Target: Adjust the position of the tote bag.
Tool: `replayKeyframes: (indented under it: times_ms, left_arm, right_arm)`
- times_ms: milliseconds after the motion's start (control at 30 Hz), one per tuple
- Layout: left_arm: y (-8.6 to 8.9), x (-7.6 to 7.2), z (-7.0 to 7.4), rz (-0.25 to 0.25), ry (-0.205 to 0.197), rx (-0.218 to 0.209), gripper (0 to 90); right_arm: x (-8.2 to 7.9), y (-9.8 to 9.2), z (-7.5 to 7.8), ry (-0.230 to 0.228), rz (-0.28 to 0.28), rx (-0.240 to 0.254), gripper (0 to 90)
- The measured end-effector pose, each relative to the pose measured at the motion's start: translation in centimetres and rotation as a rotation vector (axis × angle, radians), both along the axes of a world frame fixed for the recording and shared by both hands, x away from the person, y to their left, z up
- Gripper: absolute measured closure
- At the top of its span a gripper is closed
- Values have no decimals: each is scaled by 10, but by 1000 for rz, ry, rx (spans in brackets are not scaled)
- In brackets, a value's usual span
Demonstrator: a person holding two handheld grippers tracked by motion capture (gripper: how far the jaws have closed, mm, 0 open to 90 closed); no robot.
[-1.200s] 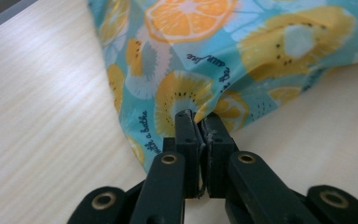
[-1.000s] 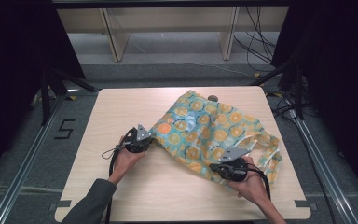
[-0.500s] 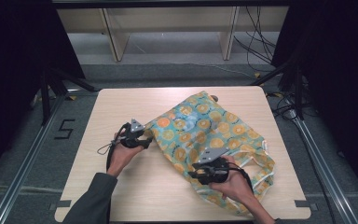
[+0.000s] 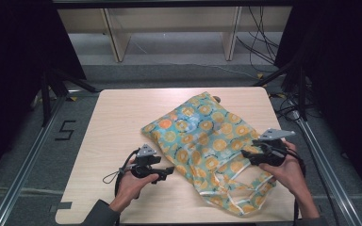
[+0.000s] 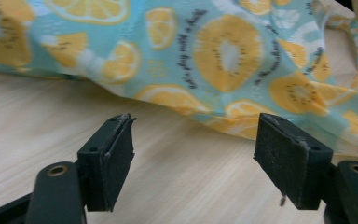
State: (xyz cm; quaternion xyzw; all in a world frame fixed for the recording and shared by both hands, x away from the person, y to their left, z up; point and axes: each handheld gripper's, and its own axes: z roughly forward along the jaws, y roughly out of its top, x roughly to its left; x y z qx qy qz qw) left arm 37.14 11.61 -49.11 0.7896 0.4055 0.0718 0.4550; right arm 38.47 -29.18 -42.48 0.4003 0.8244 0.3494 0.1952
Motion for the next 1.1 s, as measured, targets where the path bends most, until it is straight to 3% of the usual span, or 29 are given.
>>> replayKeyframes:
  times_ms: [33,67,100,167,300,400,467,500,533,567,600,633,667,700,733,767,800,933,1033,1067,1100]
  left_arm:
    - [-1,0,0,6,44,-66,259]
    - [-2,1,-1,11,49,-75,259]
    - [-3,2,-1,16,38,-62,259]
    - [-2,4,-3,30,43,-53,256]
    - [-4,5,-3,29,34,-47,256]
    - [-6,6,-5,29,40,-43,254]
    - [-8,8,-6,30,55,-45,254]
    - [-9,10,-7,27,60,-38,256]
    - [-11,12,-8,36,60,-36,258]
    - [-11,12,-8,36,60,-36,264]
    - [-14,14,-9,42,49,-32,293]
    - [-14,14,-9,42,49,-32,329]
    - [-14,19,-11,35,84,-65,341]
    - [-14,19,-11,35,84,-65,378]
    - [-17,21,-13,12,100,-97,447]
    - [-19,21,-14,6,89,-86,512]
    - [-20,22,-14,-4,73,-87,577]
    - [-24,26,-14,-12,55,-93,867]
    - [-23,33,-16,-8,25,-86,891]
    - [-20,35,-16,-4,19,-86,892]
    - [-13,39,-14,7,6,-74,891]
  right_arm:
    - [5,-15,-3,-7,-43,-7,336]
    - [7,-21,-4,-3,-65,-17,335]
    - [7,-24,-6,9,-94,-7,333]
    - [10,-29,-10,29,-99,-15,319]
    - [11,-29,-20,68,-67,-54,306]
    - [13,-27,-26,77,-73,-71,306]
    - [14,-27,-29,100,-91,-74,347]
    - [15,-27,-31,98,-103,-72,379]
    - [17,-31,-34,73,-82,-101,503]
    - [17,-31,-34,73,-82,-101,503]
    - [18,-33,-38,69,-69,-104,638]
    - [18,-33,-38,69,-69,-104,638]
    - [16,-33,-38,87,-88,-90,744]
    - [16,-33,-38,87,-88,-90,744]
    - [15,-33,-38,85,-76,-85,853]
    - [14,-31,-37,85,-73,-81,885]
    - [14,-31,-38,66,-57,-88,899]
    - [12,-23,-38,87,-30,-98,900]
    - [9,-9,-42,99,10,-77,900]
    - [4,3,-40,138,36,-77,900]
    - [2,9,-42,109,53,-64,900]
